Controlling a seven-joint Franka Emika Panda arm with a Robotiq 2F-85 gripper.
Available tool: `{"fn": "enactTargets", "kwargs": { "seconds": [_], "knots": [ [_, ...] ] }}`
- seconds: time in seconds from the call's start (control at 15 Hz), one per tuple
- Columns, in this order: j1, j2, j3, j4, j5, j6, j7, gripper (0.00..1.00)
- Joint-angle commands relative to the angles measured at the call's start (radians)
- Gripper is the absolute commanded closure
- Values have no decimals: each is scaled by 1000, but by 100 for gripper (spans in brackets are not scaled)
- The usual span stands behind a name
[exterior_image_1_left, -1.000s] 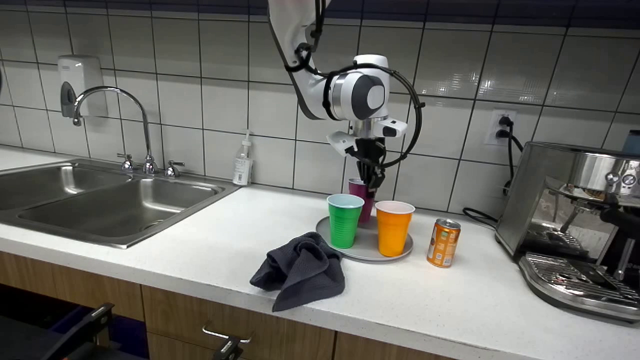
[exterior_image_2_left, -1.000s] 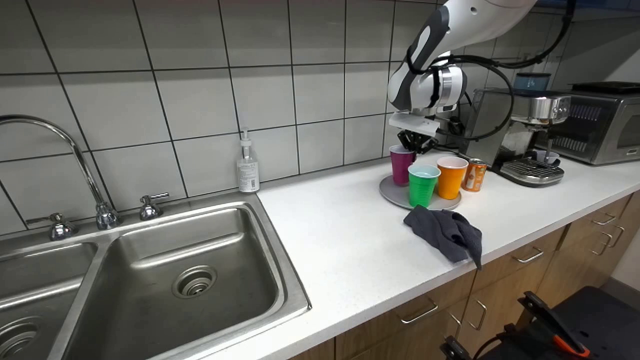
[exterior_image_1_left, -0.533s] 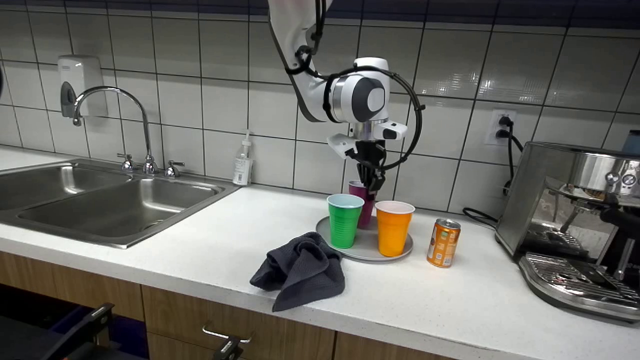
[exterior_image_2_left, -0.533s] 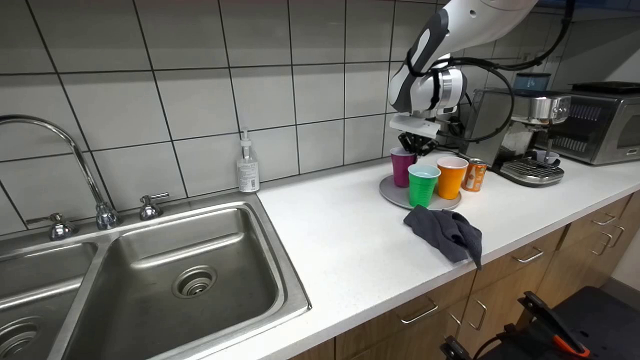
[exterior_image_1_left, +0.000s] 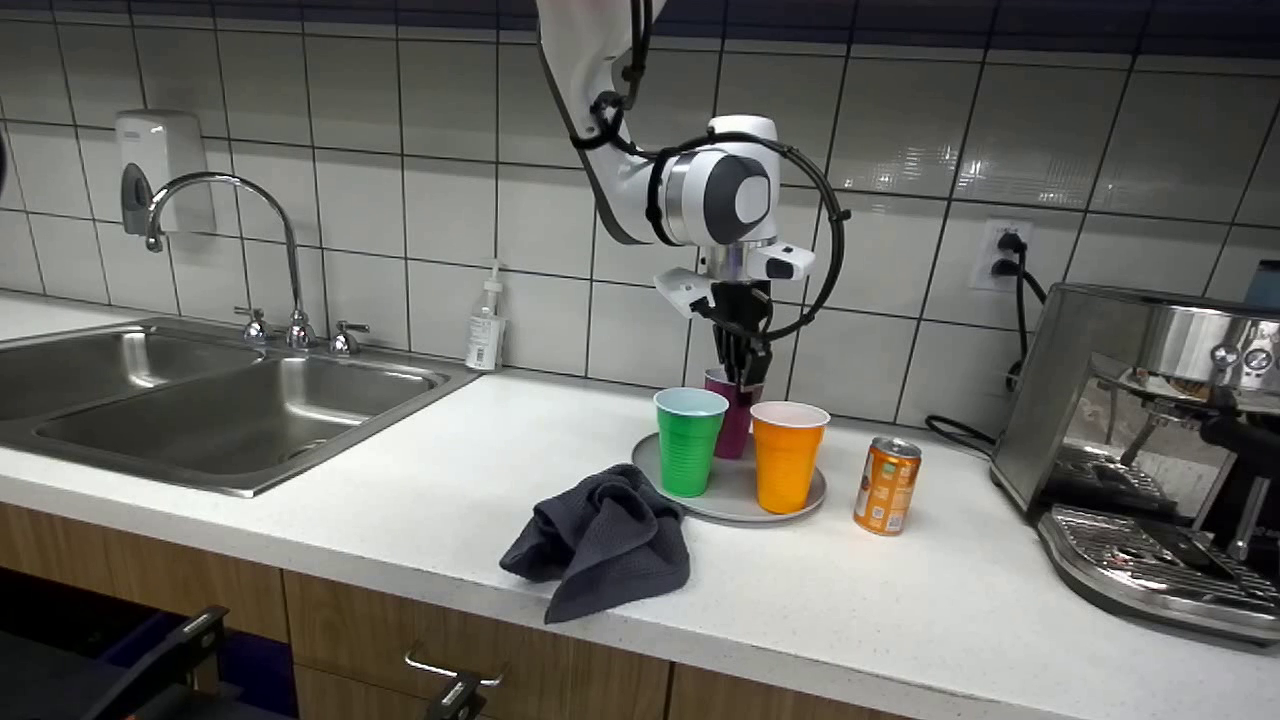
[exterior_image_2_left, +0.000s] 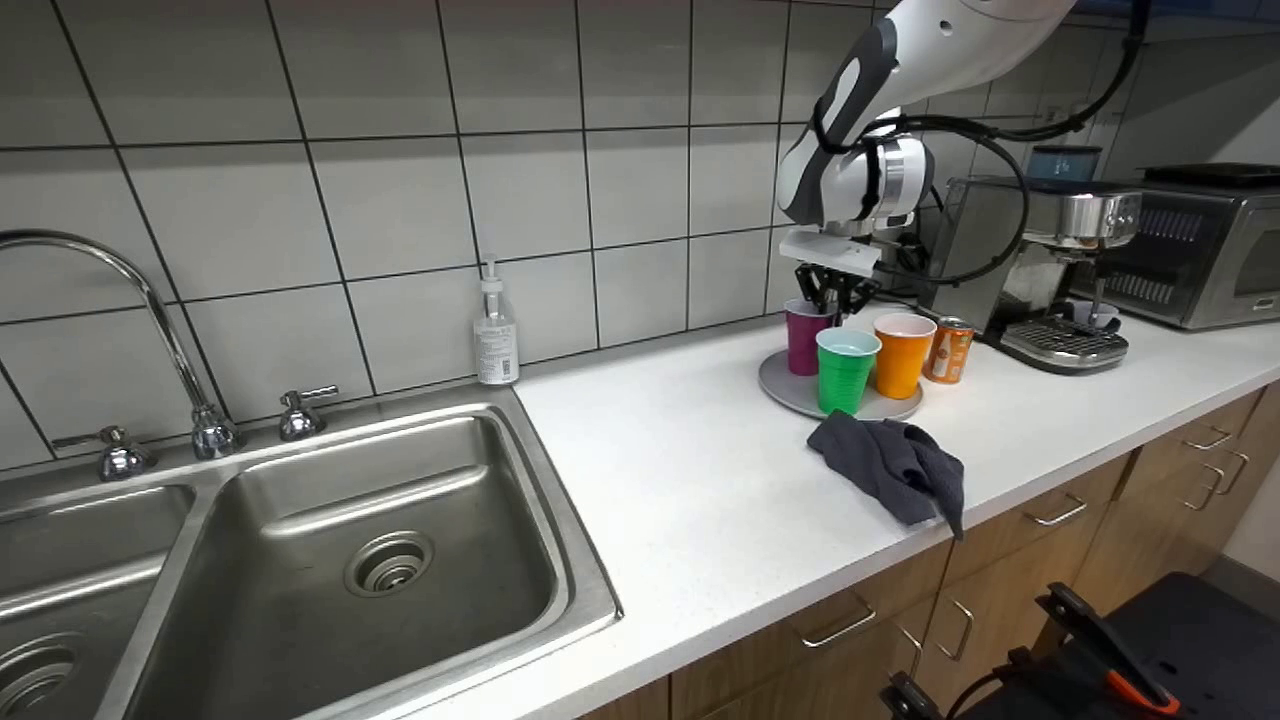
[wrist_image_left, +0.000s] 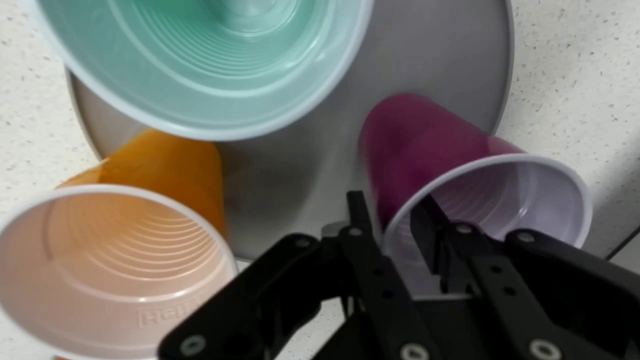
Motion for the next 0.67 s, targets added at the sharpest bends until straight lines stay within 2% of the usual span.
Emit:
{"fn": "enactTargets", "kwargs": {
  "seconds": [0.0,0.33,0.6],
  "knots": [
    [7,-4,-9,11,2,-31,10,38],
    [7,-9,-5,7,4,-29,6,2],
    [7,-19,0,0,7,-25,-1,0]
  ]
}}
